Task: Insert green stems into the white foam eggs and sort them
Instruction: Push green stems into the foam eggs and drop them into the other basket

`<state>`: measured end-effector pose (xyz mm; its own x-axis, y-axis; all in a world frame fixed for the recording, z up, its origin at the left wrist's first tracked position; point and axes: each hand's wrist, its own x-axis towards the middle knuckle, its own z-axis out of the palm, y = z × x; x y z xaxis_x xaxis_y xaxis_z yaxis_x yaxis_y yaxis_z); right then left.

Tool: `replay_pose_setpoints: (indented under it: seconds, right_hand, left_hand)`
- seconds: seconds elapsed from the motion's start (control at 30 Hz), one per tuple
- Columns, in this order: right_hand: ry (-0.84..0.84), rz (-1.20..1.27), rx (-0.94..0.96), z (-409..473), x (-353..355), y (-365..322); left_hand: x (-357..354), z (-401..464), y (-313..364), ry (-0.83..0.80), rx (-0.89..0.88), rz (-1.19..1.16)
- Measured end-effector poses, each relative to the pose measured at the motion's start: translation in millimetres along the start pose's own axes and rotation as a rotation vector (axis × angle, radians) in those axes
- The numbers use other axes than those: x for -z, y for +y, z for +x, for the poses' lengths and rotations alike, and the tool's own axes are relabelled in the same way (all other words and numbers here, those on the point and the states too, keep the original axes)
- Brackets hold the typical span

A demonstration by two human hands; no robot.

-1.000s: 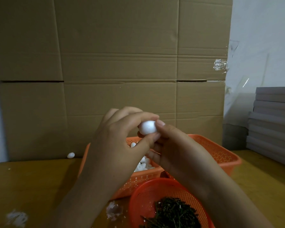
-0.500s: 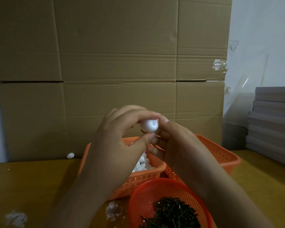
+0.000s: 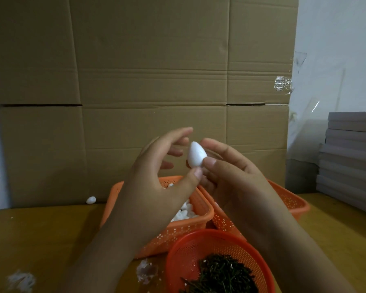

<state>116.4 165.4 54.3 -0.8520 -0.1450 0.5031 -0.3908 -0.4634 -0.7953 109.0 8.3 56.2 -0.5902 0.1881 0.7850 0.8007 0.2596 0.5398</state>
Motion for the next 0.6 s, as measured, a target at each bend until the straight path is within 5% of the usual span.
replay_pose_setpoints:
  seconds: [0.23,0.37,0.6]
  right_hand:
    - [0.027,-0.301,0.263,-3.6,-8.3,4.6]
    - [0.009,-0.604,0.435,-5.4,-9.1,7.2]
    - [0.019,-0.705,0.505,-5.7,-5.3,5.4]
  left_hand:
    - [5.8,1.4,-2.4,-0.13,0.423,-0.512]
    - [7.7,2.1,-3.1,-0.154,0.461,-0.611]
    - [2.9,1.8,-5.7,-0.199,0.404,-0.63]
